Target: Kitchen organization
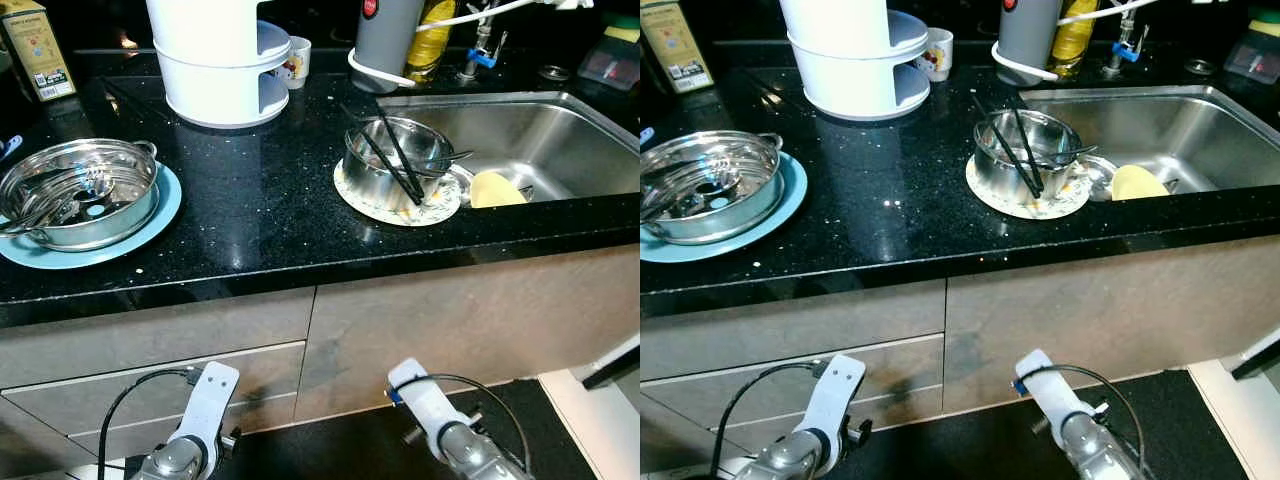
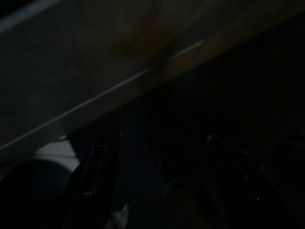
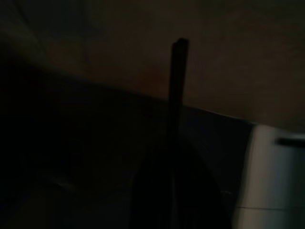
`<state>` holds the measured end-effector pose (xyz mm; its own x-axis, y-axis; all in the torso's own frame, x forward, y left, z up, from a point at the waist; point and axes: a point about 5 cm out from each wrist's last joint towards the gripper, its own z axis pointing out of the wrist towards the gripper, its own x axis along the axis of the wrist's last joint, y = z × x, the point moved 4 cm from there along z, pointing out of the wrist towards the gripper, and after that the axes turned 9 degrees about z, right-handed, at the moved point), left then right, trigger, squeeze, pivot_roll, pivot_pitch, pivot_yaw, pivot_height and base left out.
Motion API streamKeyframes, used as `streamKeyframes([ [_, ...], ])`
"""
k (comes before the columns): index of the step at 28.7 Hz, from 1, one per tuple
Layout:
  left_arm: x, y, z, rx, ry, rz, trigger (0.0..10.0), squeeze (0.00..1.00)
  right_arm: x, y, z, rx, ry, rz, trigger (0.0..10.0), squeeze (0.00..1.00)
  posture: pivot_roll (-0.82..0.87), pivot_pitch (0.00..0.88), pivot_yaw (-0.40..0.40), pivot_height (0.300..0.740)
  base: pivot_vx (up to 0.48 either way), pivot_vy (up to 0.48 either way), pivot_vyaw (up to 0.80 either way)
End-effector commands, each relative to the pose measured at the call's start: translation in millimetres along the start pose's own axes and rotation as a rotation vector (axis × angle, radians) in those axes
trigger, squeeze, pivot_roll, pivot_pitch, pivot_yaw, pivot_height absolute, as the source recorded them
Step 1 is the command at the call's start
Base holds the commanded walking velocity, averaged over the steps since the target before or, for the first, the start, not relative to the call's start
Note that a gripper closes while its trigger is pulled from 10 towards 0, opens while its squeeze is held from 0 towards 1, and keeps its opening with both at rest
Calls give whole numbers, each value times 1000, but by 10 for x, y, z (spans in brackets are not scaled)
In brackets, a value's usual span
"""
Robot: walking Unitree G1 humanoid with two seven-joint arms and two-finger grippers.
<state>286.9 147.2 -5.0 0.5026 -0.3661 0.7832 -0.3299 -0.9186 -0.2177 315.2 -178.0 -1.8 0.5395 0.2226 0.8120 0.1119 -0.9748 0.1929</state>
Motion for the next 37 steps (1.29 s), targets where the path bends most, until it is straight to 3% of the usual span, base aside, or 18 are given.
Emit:
streamKeyframes([
  [1, -31, 50, -5, -11, 10, -16, 10000, 0, -45, 68, -2, -32, -2, 139, 10000, 0, -61, 205, -25, 740, 0, 0, 0],
  [2, -18, 67, -4, -20, 21, -24, 10000, 0, -48, 68, 6, -42, 4, 234, 10000, 0, -61, 205, -25, 740, 0, 0, 0],
  [4, -108, 49, 35, 14, -16, 1, 10000, 0, -126, -20, 22, -26, -9, 292, 10000, 0, -60, 199, -10, 740, 0, 0, 0],
  [9, -170, 42, 66, 33, -17, -25, 10000, 0, -216, -170, 20, 3, -10, 292, 10000, 0, -65, 196, 6, 740, 0, 0, 0],
  [18, -141, 9, 70, 65, 30, -37, 10000, 0, -230, -207, 36, -6, -10, 329, 10000, 0, -76, 206, 18, 740, 0, 0, 0],
  [26, -214, -118, 57, 146, 13, -93, 10000, 0, -178, -208, 54, -6, 20, 292, 10000, 0, -76, 211, 5, 740, 0, 0, 0],
  [30, -190, -155, 7, 157, 57, -123, 10000, 0, -107, -184, 45, -5, 44, 355, 10000, 0, -67, 226, -11, 740, 0, 0, 0],
  [33, -272, -175, -26, 164, 46, -173, 10000, 0, -130, -222, 43, 6, 36, 363, 10000, 0, -80, 235, -10, 740, 0, 0, 0],
  [37, -346, -157, -56, 167, 23, -176, 10000, 0, -126, -215, 39, 1, 45, 359, 10000, 0, -90, 236, -14, 740, 0, 0, 0],
])
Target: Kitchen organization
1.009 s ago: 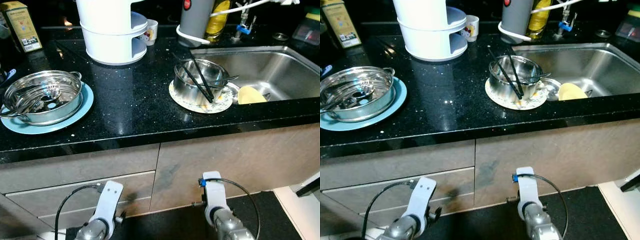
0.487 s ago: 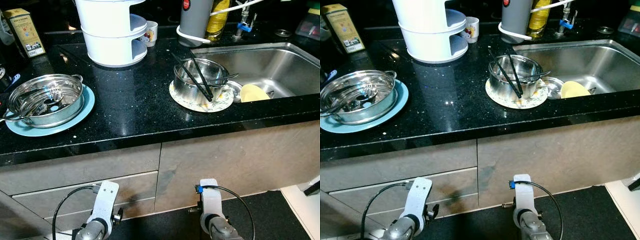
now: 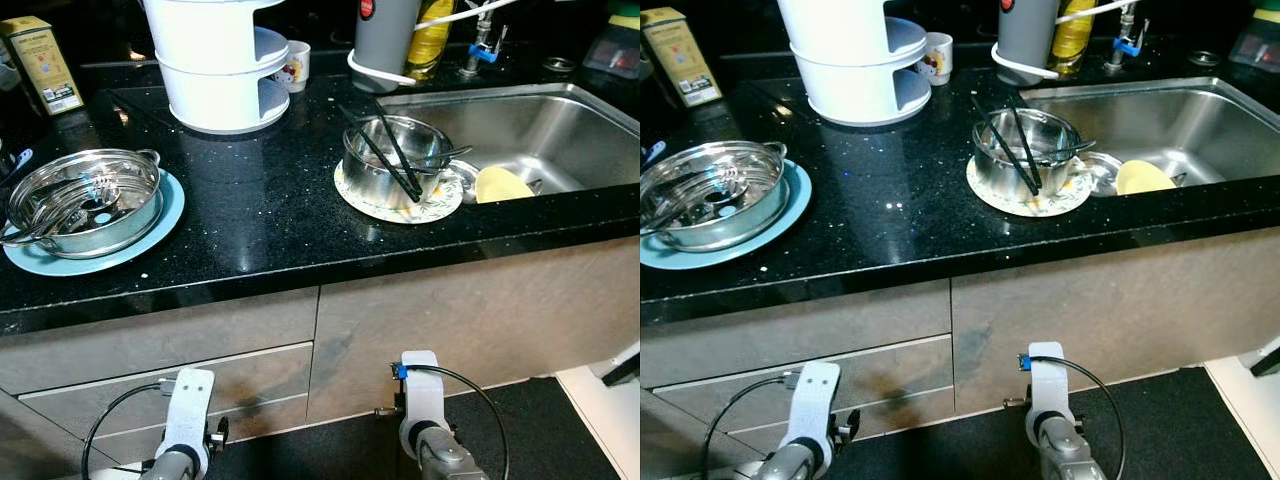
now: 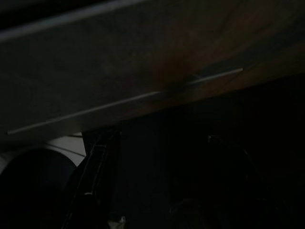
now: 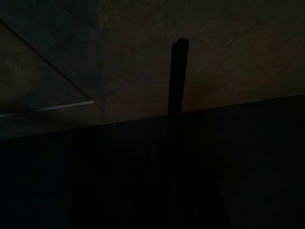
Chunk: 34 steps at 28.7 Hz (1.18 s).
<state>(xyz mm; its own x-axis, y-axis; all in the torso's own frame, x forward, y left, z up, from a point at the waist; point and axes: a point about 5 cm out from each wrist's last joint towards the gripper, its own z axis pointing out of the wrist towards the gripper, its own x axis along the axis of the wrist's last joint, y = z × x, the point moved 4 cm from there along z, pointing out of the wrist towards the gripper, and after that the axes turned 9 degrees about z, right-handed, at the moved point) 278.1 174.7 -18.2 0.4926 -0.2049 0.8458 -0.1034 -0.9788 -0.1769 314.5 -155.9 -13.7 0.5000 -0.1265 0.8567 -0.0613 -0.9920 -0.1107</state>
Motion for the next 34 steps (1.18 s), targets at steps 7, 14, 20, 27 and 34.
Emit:
streamKeyframes([
  [7, -128, 99, -48, -37, -31, -20, 10000, 0, -88, 108, -32, -41, -21, 5, 10000, 0, -94, 245, -25, 740, 0, 0, 0],
  [14, -105, 133, -53, -63, -20, -46, 10000, 0, -43, 151, -34, -72, -5, -15, 10000, 0, -90, 245, -31, 740, 0, 0, 0],
  [20, 44, 204, -42, -89, 82, -6, 10000, 0, 11, 74, -38, -25, 36, -48, 10000, 0, -100, 234, -29, 740, 0, 0, 0],
  [27, -18, 154, -33, -66, 33, -31, 10000, 0, 12, 81, -59, -24, 50, -36, 10000, 0, -100, 227, -34, 740, 0, 0, 0],
  [34, -2, 208, -22, -85, 51, -3, 10000, 0, 13, 78, -56, -19, 52, -41, 10000, 0, -96, 223, -36, 740, 0, 0, 0],
])
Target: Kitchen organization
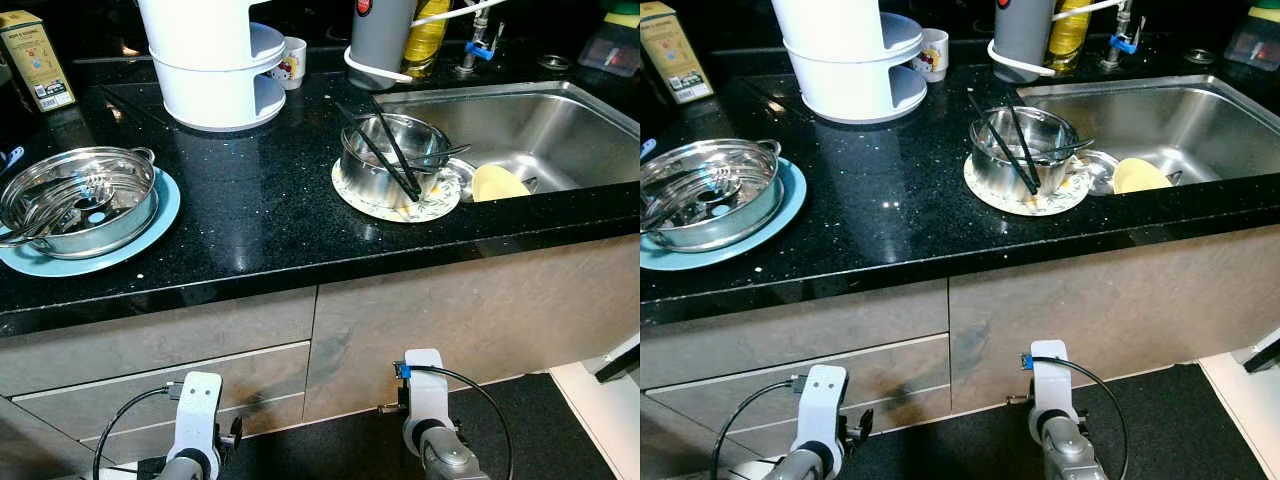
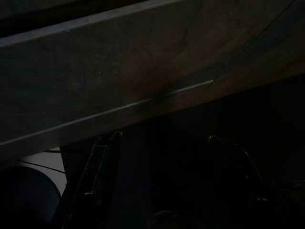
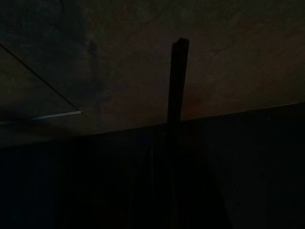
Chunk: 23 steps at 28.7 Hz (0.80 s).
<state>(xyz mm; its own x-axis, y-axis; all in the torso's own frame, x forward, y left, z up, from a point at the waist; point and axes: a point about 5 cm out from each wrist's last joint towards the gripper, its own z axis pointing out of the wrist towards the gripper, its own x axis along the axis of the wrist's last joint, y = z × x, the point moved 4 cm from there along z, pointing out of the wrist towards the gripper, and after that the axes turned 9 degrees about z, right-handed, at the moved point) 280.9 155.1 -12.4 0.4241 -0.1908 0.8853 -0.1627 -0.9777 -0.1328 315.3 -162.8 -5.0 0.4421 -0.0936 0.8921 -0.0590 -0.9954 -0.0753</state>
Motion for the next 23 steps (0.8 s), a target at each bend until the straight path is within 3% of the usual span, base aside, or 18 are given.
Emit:
streamKeyframes([
  [1, -104, 30, -24, -12, -29, 7, 10000, 0, -74, 17, -23, -3, -16, -9, 10000, 0, -96, 223, -36, 740, 0, 0, 0],
  [9, -100, 8, -17, 7, -26, -13, 10000, 0, -20, -28, -25, 27, 14, -107, 10000, 0, -101, 232, -36, 740, 0, 0, 0],
  [13, -81, 18, -17, 2, -20, -4, 10000, 0, 0, -6, -21, 17, 20, -48, 10000, 0, -99, 231, -37, 740, 0, 0, 0],
  [23, -84, 32, -14, -4, -18, -7, 10000, 0, -28, 23, -22, 10, 7, -40, 10000, 0, -110, 229, -39, 740, 0, 0, 0],
])
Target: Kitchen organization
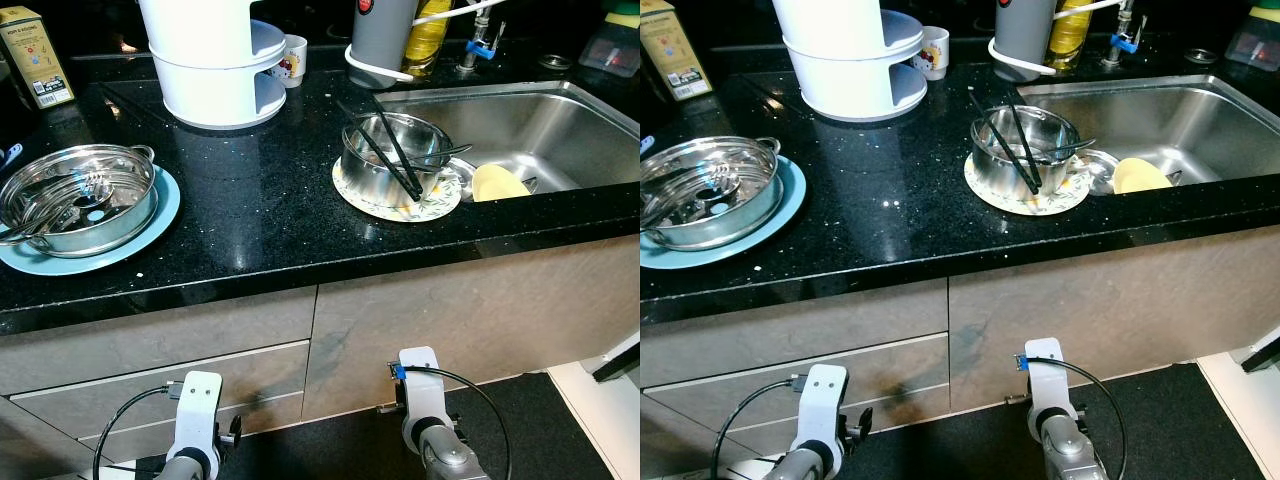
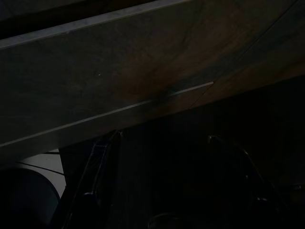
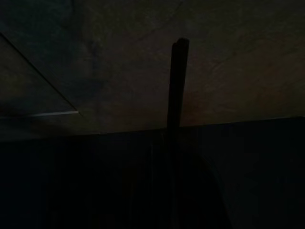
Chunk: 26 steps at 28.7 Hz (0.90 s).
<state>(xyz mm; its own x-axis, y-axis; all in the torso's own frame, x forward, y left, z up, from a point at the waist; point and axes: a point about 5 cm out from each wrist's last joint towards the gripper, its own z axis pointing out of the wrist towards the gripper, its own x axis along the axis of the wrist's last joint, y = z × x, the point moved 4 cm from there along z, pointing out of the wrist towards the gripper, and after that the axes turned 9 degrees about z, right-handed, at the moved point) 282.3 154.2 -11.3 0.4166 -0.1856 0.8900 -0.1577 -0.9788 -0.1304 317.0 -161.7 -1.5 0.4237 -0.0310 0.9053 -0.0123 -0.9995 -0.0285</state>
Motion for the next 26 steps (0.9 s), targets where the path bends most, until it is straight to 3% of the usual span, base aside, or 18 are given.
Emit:
streamKeyframes([
  [1, -99, 28, -22, -7, -27, 0, 10000, 0, -78, 27, -27, -8, -20, 11, 10000, 0, -110, 229, -39, 740, 0, 0, 0],
  [9, -137, 13, -23, -2, -65, -10, 10000, 0, -104, -11, -26, 15, -35, 13, 10000, 0, -109, 228, -37, 740, 0, 0, 0],
  [12, -136, 21, -41, -26, -61, -54, 10000, 0, -123, -15, -24, 17, -49, 3, 10000, 0, -113, 227, -36, 740, 0, 0, 0],
  [26, -102, -1, -29, -2, -42, -11, 10000, 0, -163, -31, -33, 14, -63, 18, 10000, 0, -115, 223, -37, 740, 0, 0, 0],
])
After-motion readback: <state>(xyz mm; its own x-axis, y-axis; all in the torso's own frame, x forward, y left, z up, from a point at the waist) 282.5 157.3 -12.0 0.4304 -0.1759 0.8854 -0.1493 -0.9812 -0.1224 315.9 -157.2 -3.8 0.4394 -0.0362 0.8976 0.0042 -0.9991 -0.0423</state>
